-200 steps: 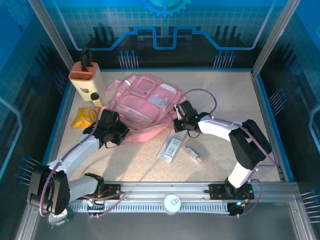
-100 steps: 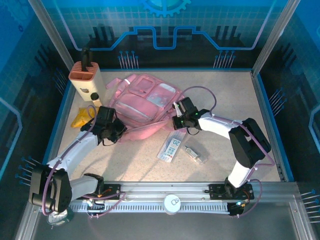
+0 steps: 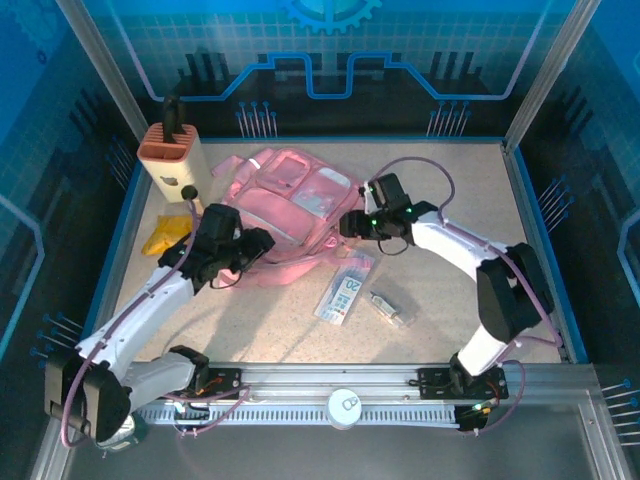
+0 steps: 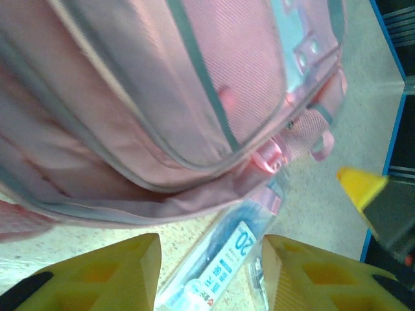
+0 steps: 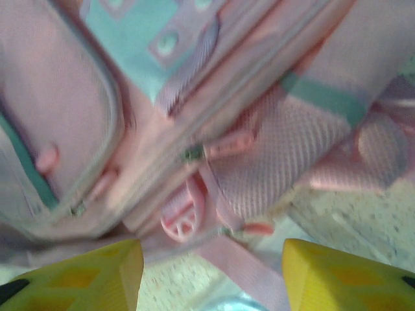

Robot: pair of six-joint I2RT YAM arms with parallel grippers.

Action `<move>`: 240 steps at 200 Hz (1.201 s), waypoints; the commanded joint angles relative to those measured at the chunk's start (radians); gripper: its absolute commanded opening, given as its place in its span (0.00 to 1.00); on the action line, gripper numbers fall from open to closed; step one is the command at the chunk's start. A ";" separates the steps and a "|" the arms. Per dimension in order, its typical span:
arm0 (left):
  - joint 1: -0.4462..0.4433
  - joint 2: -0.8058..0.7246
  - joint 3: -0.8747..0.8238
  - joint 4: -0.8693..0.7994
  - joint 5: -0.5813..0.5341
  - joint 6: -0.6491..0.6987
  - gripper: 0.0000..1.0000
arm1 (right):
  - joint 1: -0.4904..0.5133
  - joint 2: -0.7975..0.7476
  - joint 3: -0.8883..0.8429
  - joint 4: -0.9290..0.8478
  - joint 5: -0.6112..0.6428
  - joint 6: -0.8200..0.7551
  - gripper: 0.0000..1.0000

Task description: Pack the student bag

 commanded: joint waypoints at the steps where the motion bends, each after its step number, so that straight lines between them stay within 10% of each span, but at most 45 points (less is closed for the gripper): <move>1: -0.074 0.065 0.062 0.023 -0.075 -0.019 0.46 | -0.032 0.084 0.076 -0.025 -0.037 0.135 0.57; 138: -0.313 0.447 0.231 0.100 -0.194 -0.075 0.47 | -0.026 0.416 0.373 -0.092 0.040 0.316 0.46; 240: -0.321 0.467 0.040 0.168 -0.188 -0.056 0.25 | -0.055 0.263 0.277 0.089 -0.006 0.366 0.00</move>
